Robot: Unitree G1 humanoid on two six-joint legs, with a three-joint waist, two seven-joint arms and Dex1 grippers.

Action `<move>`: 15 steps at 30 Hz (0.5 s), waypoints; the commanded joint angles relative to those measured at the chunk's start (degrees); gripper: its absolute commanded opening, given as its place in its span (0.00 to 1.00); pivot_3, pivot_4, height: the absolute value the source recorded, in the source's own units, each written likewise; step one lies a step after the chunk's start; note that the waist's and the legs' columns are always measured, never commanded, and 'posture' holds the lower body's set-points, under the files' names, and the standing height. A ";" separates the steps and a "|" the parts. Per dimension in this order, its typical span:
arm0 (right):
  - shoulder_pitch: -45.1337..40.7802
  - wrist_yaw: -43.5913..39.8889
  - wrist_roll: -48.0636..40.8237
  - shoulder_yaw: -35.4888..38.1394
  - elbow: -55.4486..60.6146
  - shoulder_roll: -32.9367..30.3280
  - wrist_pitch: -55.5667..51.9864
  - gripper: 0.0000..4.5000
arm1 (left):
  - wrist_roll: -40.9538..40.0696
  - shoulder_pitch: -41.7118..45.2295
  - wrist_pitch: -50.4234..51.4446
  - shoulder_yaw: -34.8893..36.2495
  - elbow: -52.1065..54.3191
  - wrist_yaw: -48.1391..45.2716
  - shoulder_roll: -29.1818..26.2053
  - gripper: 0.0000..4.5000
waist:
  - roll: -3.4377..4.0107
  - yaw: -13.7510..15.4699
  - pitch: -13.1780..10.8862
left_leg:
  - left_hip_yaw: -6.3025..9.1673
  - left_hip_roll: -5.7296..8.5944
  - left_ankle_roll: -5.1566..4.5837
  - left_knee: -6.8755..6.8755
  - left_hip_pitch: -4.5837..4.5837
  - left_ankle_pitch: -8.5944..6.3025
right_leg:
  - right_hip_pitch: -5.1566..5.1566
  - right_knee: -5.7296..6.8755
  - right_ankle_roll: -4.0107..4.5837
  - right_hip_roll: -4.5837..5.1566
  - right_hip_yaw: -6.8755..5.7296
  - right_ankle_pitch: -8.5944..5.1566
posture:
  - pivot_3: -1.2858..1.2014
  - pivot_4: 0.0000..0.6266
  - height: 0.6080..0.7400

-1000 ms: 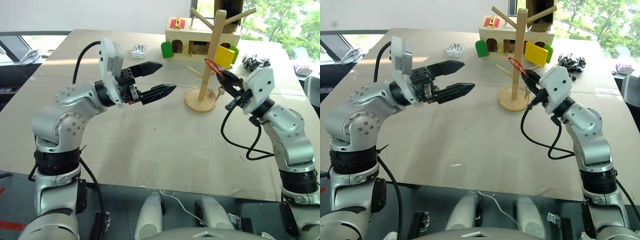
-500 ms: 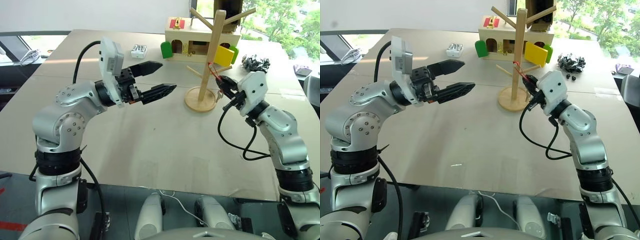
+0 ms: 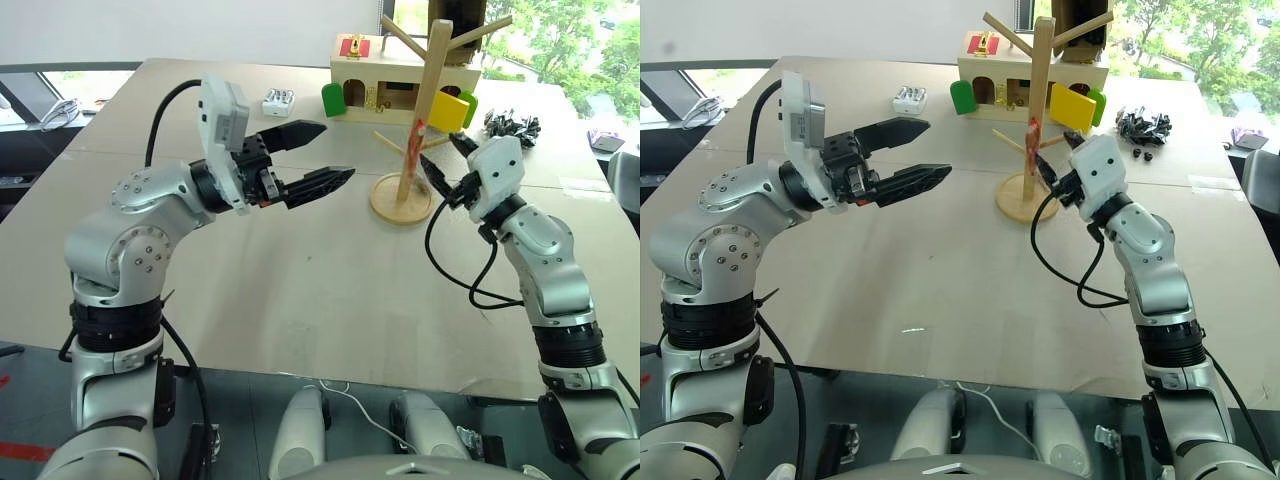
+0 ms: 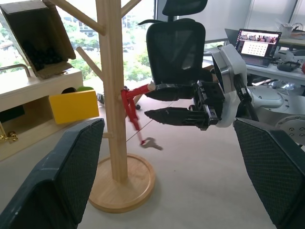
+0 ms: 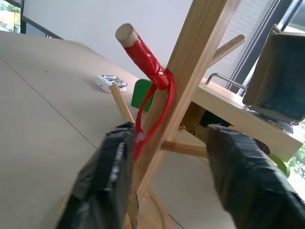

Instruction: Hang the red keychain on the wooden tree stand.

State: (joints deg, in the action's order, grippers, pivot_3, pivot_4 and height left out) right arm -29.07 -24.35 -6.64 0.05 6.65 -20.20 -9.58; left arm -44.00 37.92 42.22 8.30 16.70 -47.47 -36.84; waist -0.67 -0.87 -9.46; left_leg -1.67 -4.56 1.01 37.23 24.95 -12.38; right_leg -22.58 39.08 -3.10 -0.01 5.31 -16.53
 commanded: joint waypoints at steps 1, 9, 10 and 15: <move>2.37 -0.60 -4.33 4.60 4.28 -0.50 0.66 0.99 | -0.11 -0.26 -1.09 0.28 1.88 0.28 0.02 1.00 | 0.00 0.05 0.00 | 0.00 0.00 0.00 0.00 0.00 0.00 | 0.00 0.00 0.00 0.00 0.00 0.00 | 0.52 0.24 0.96; 10.70 3.63 -6.35 13.74 0.09 -2.18 -1.12 0.99 | 6.46 -5.22 -7.28 0.74 0.95 9.35 5.44 1.00 | 0.01 -0.02 0.01 | -0.03 0.01 -0.01 0.00 -0.03 0.00 | 0.03 0.00 0.00 0.02 0.02 0.00 | 0.52 0.24 0.96; 11.00 5.11 -6.42 14.97 -1.34 -1.77 -1.52 0.99 | 7.72 -6.05 -8.59 1.00 0.34 11.47 7.05 1.00 | 0.01 -0.09 0.01 | -0.06 0.00 -0.01 0.00 -0.09 0.00 | 0.04 0.04 0.00 0.01 0.06 0.00 | 0.52 0.24 0.96; 11.60 11.81 -5.05 18.72 -9.09 -0.30 -1.39 0.99 | 17.86 -11.97 -17.63 -0.18 -5.80 20.81 14.12 1.00 | 0.03 -0.12 0.03 | -0.13 0.00 -0.01 -0.01 -0.12 0.00 | 0.01 0.13 0.01 0.01 0.15 0.00 | 0.52 0.24 0.96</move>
State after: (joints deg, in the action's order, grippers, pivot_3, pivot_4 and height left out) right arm -17.53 -14.30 -12.36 17.24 -2.24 -20.50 -13.04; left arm -29.45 26.85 28.70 8.17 12.69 -29.92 -23.98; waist -0.64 -1.00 -9.42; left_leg -1.82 -4.56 1.00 37.22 24.81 -12.38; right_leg -22.57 39.19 -3.10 0.00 5.49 -16.53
